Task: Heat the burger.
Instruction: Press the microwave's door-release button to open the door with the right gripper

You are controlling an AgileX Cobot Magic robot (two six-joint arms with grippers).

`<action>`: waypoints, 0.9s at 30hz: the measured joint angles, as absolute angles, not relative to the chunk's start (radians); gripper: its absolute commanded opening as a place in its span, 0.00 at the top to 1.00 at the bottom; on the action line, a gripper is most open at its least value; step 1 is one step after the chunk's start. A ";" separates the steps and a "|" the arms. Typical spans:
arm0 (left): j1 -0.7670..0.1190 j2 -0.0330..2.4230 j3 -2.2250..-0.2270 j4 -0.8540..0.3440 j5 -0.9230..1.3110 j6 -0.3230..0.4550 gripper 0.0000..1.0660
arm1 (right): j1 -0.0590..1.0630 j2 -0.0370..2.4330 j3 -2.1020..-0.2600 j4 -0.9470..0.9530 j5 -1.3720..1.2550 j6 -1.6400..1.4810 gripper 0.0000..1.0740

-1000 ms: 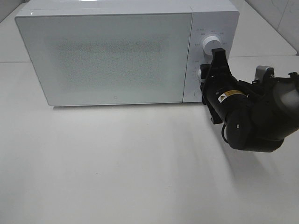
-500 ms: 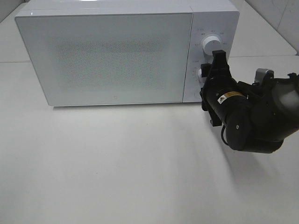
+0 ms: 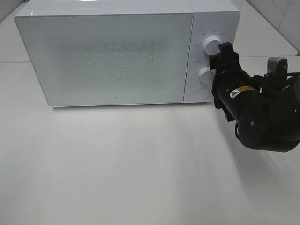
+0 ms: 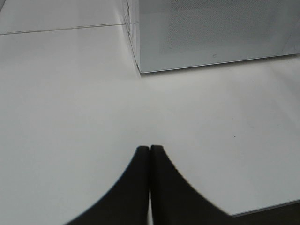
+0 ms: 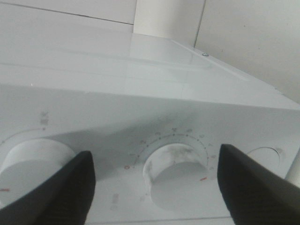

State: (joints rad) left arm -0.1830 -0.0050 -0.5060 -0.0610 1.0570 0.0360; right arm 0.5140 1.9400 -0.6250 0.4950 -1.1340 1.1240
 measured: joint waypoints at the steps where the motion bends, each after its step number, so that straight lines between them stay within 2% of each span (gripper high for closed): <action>1: -0.183 -0.005 -0.506 -0.061 1.057 0.036 1.00 | 0.514 1.932 -0.615 0.483 -1.127 1.107 0.36; 11: -0.183 -0.005 -0.506 -0.061 1.057 0.036 1.00 | 0.514 1.801 -0.556 0.268 -1.080 0.769 0.37; 15: -0.183 -0.005 -0.506 -0.061 1.057 0.036 1.00 | 0.514 1.725 -0.556 0.178 -0.913 0.533 0.37; 18: -0.183 -0.005 -0.506 -0.061 1.057 0.036 1.00 | 0.514 1.708 -0.556 0.167 -0.870 0.481 0.37; 20: -0.183 -0.005 -0.506 -0.061 1.057 0.036 1.00 | 0.514 1.653 -0.555 0.142 -0.703 0.297 0.38; 27: -0.183 -0.005 -0.506 -0.061 1.056 0.036 1.00 | 0.514 1.577 -0.554 0.134 -0.469 0.082 0.38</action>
